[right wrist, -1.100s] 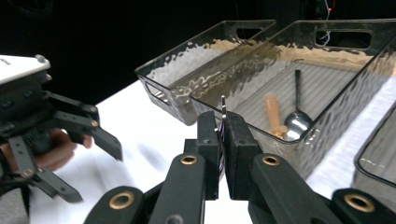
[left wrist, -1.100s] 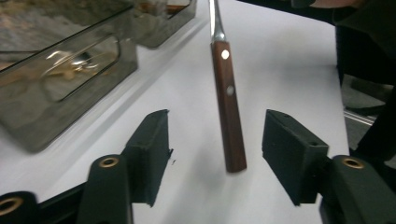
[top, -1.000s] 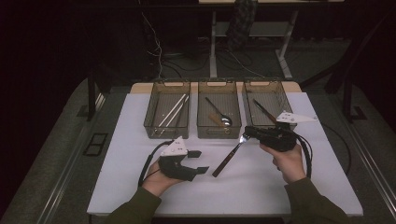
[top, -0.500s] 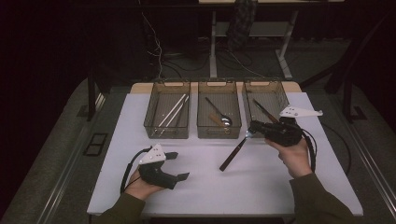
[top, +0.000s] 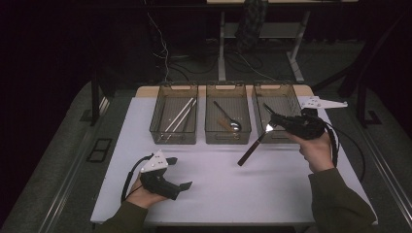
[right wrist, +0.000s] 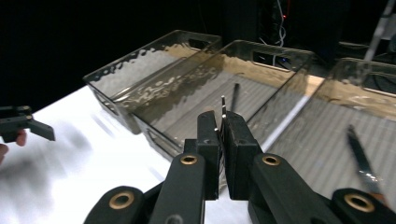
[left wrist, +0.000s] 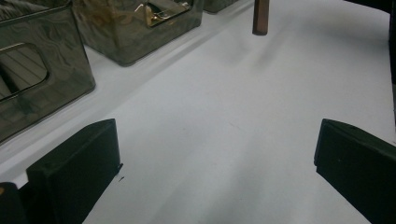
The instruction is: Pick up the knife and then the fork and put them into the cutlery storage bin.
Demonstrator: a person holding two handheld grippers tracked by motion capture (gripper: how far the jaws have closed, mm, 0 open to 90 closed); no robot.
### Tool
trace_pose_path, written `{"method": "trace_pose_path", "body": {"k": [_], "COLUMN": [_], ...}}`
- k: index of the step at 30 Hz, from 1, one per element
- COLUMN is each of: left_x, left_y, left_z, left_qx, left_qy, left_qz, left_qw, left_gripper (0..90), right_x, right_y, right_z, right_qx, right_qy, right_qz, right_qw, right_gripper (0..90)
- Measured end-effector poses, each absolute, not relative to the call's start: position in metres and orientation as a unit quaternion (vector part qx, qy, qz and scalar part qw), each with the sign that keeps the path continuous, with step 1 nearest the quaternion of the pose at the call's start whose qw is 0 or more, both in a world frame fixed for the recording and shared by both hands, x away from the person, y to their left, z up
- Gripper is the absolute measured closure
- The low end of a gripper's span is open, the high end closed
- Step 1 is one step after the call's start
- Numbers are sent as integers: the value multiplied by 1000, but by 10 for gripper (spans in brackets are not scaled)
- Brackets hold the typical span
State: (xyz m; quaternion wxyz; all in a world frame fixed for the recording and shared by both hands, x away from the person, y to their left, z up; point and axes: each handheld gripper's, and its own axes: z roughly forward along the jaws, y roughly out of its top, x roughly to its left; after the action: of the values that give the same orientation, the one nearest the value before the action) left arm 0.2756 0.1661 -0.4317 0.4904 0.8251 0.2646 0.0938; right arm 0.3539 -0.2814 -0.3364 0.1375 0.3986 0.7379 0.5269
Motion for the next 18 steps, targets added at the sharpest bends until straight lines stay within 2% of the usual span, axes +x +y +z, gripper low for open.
{"method": "trace_pose_path", "body": {"k": [10,18], "left_x": [278,278], "left_y": [168,167], "left_z": [-433,-434], "left_qx": [825,827], "left_qy": [269,267], "left_qz": [94,96], "left_qw": [489,486], "left_gripper": [0,0], "right_x": [369,379], "right_y": [-300,-319], "right_z": [-322,-293], "right_qx": [412,417], "right_qy": [737,727], "right_qz": [513,517], "right_qw": [153,172], "right_gripper": [855,855]}}
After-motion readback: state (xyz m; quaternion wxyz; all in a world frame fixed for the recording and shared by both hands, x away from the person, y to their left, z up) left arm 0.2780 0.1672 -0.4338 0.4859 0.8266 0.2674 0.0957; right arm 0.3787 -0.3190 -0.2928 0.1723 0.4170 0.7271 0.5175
